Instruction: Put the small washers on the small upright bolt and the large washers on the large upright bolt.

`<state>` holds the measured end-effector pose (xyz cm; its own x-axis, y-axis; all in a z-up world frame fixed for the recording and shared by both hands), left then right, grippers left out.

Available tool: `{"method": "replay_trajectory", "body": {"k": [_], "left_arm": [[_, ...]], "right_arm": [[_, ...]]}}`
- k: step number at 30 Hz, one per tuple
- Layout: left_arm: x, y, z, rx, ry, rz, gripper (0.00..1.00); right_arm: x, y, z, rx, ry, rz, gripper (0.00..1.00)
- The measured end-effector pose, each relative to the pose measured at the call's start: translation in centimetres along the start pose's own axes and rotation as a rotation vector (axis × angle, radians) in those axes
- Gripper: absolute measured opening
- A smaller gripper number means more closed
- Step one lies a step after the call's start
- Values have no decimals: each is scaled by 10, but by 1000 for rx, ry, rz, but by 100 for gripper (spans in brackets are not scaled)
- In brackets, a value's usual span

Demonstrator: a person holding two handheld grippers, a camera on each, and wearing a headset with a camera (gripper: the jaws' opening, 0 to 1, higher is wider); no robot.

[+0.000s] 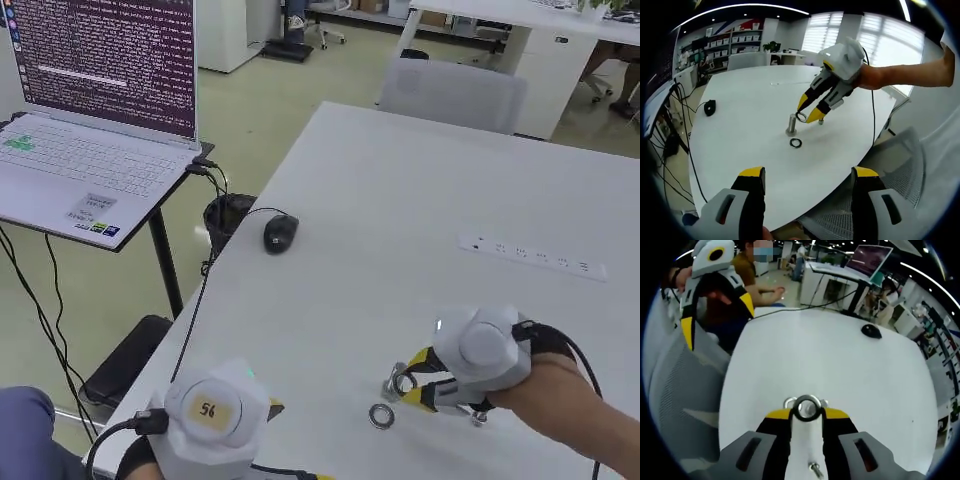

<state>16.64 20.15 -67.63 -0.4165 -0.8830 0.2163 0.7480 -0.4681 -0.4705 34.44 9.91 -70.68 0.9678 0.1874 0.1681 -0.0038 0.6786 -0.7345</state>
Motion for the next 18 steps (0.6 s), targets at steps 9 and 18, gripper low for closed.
{"method": "replay_trajectory", "body": {"k": [9, 18], "left_arm": [[1, -1, 0, 0, 1, -2, 69], [0, -4, -1, 0, -5, 6, 69]], "right_arm": [[15, 11, -1, -39, 82, -33, 23], [14, 19, -2, -71, 99, -16, 23]]}}
Point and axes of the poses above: the centre of the closed fingertips' face, and the gripper's own axes: y roughly forward along the fingers, x roughly to its right, z roughly out of its top, the point moved 5 cm from there along -y, roughly backward along the fingers, and after that the axes turned 10 degrees about x, right-handed, at the moved point
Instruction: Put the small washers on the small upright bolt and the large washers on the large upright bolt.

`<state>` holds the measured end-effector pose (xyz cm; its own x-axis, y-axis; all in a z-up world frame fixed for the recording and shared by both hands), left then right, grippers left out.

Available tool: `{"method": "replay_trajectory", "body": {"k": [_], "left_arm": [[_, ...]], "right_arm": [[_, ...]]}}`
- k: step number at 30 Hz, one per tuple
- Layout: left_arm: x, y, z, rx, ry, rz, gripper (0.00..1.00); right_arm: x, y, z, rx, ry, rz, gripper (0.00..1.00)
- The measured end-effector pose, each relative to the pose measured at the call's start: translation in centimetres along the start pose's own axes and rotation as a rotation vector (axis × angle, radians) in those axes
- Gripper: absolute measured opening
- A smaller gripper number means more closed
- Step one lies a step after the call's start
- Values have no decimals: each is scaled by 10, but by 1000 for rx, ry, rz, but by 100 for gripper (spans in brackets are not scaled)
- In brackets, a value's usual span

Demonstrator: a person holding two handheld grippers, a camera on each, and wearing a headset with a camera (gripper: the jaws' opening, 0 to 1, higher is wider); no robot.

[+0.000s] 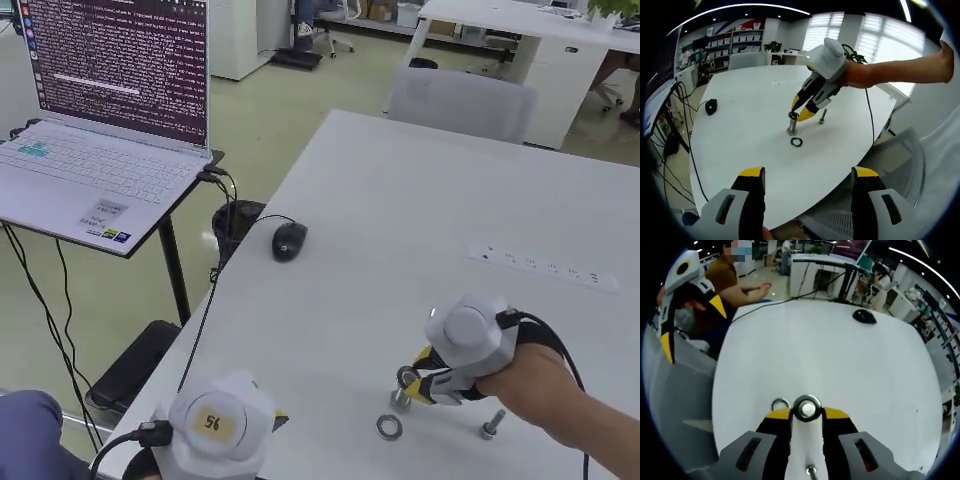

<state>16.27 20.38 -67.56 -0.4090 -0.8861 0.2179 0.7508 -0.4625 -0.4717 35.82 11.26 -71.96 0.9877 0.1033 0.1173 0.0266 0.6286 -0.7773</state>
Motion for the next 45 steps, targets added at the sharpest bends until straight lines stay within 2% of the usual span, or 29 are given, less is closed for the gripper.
{"method": "replay_trajectory", "body": {"k": [11, 19, 29, 33, 36, 41, 43, 45], "left_arm": [[1, 3, 0, -5, 5, -10, 69], [-1, 2, -2, -5, -3, -2, 69], [-2, 1, -5, -7, -11, 6, 69], [-2, 2, -4, -6, -10, 2, 69], [-1, 3, -4, -5, -10, -1, 69], [1, 5, -4, -5, -4, -12, 69], [2, 5, -3, -4, -3, -13, 69], [2, 4, -3, -2, -2, -14, 69]], "right_arm": [[0, 19, -13, -48, 52, 13, 24], [-1, 34, -23, -81, 132, 5, 24], [-5, 30, -34, -91, 207, -10, 24], [-11, 26, -42, -119, 249, -34, 23], [-27, 26, -44, -111, 255, 3, 22], [-44, 35, -43, -100, 249, 39, 21], [-47, 39, -41, -95, 245, 38, 22], [-44, 41, -38, -93, 229, 9, 23]]}}
Point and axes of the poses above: the centre of the closed fingertips' face, and the gripper's own axes: y roughly forward along the fingers, x roughly to its right, z roughly out of its top, the point moved 5 cm from there along -y, roughly backward along the fingers, and after that the axes turned 10 degrees about x, right-handed, at the moved point
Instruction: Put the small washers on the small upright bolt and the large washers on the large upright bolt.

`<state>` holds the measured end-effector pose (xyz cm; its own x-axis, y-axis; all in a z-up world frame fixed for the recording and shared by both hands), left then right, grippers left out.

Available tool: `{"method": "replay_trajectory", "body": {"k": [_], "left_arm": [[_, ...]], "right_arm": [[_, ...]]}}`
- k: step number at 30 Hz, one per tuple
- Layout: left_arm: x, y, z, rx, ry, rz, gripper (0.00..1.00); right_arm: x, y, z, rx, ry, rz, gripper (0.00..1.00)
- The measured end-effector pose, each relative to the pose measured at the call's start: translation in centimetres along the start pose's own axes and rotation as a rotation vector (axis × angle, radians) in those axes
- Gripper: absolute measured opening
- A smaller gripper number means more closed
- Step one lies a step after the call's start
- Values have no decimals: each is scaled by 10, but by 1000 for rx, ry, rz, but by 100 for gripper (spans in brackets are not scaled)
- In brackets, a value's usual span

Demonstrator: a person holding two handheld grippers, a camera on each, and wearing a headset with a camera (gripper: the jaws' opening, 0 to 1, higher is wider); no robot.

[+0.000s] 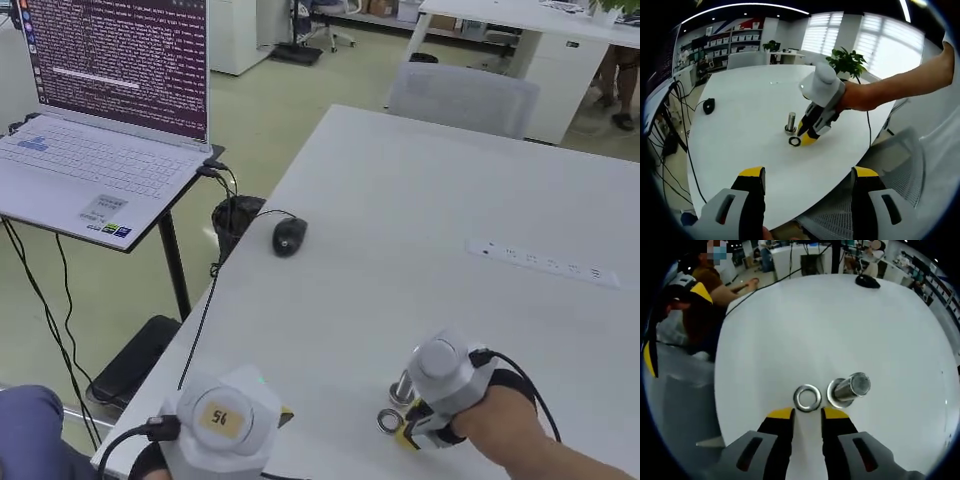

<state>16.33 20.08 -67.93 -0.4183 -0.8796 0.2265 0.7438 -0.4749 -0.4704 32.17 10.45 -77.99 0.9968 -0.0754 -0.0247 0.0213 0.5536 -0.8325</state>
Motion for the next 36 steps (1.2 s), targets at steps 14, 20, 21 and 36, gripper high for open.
{"method": "replay_trajectory", "body": {"k": [14, 20, 21, 36], "left_arm": [[3, -4, -2, 5, -2, 3, 69], [4, -4, -1, 5, 5, -3, 69], [3, -5, -1, 6, 5, -2, 69], [7, -1, 2, 6, 20, -20, 69]], "right_arm": [[-6, 11, 14, 52, -2, -37, 25], [-19, 6, 6, 55, -49, 1, 25], [-23, 4, 4, 52, -54, 11, 25], [-28, 0, 0, -25, -188, 92, 25]]}}
Point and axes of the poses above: the centre of the closed fingertips' face, and the gripper's own axes: y roughly forward along the fingers, x roughly to its right, z roughly out of its top, the point moved 5 cm from there along -y, roughly backward along the fingers, and after that the axes turned 10 degrees about x, right-handed, at the moved point
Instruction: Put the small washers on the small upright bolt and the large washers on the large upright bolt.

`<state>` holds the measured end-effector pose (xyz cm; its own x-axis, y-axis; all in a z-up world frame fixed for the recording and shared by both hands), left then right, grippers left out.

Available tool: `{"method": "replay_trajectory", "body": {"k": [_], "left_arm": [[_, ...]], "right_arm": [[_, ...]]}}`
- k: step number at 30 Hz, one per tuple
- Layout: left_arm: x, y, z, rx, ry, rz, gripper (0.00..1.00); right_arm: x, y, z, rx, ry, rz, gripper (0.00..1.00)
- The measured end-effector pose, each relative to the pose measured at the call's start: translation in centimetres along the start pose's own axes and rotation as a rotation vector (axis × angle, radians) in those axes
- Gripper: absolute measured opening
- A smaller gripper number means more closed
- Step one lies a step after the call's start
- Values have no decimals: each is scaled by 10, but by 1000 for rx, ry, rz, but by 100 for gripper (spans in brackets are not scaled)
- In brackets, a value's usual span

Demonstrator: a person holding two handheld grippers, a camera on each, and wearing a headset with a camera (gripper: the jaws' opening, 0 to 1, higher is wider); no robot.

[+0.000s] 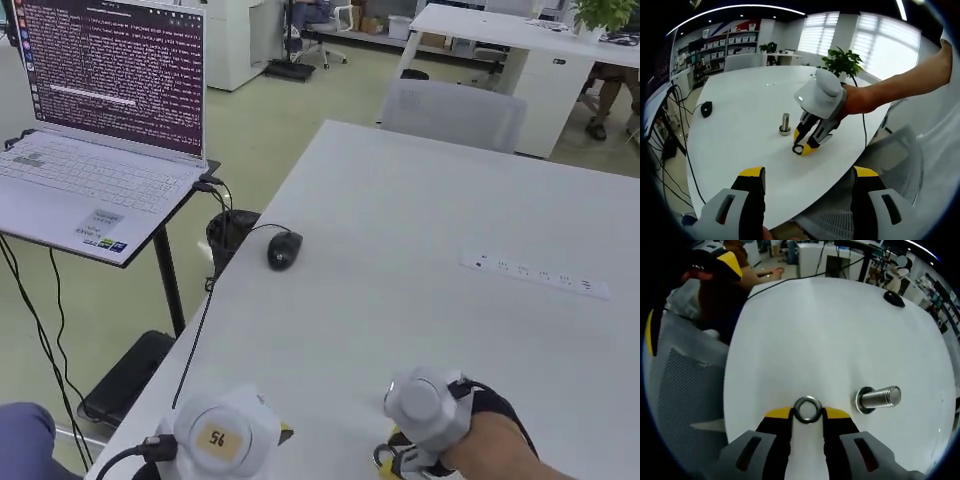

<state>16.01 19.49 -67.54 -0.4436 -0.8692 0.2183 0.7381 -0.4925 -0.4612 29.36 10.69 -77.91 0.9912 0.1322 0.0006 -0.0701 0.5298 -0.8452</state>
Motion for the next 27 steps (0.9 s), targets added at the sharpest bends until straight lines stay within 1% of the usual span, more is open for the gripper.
{"method": "replay_trajectory", "body": {"k": [2, 5, 9, 10, 14, 27], "left_arm": [[0, 0, 0, 1, -1, 3, 69], [0, -1, -1, 2, -7, 8, 69], [-3, -4, -5, 1, -17, 18, 69], [-3, -4, -5, 1, -19, 20, 69], [-5, -6, -6, 1, -24, 27, 69], [-7, -4, -4, 0, -21, 27, 69]], "right_arm": [[0, 0, 0, 1, -5, 1, 25], [1, -1, -1, 17, 30, -13, 24], [-3, -3, -4, 44, 39, -3, 23], [-4, -3, -4, 58, 55, -2, 23], [-4, -3, -6, 83, 96, -7, 23], [-3, -4, -1, 105, 97, -18, 23]]}}
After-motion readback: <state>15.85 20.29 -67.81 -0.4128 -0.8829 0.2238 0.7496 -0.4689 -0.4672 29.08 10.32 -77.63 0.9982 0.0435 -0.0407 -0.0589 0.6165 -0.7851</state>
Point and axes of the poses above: the centre of the closed fingertips' face, and the gripper's own axes: y roughly forward along the fingers, x roughly to its right, z roughly out of its top, the point moved 5 cm from there along -y, roughly backward along the fingers, and after that the axes turned 10 degrees about x, right-handed, at the moved point
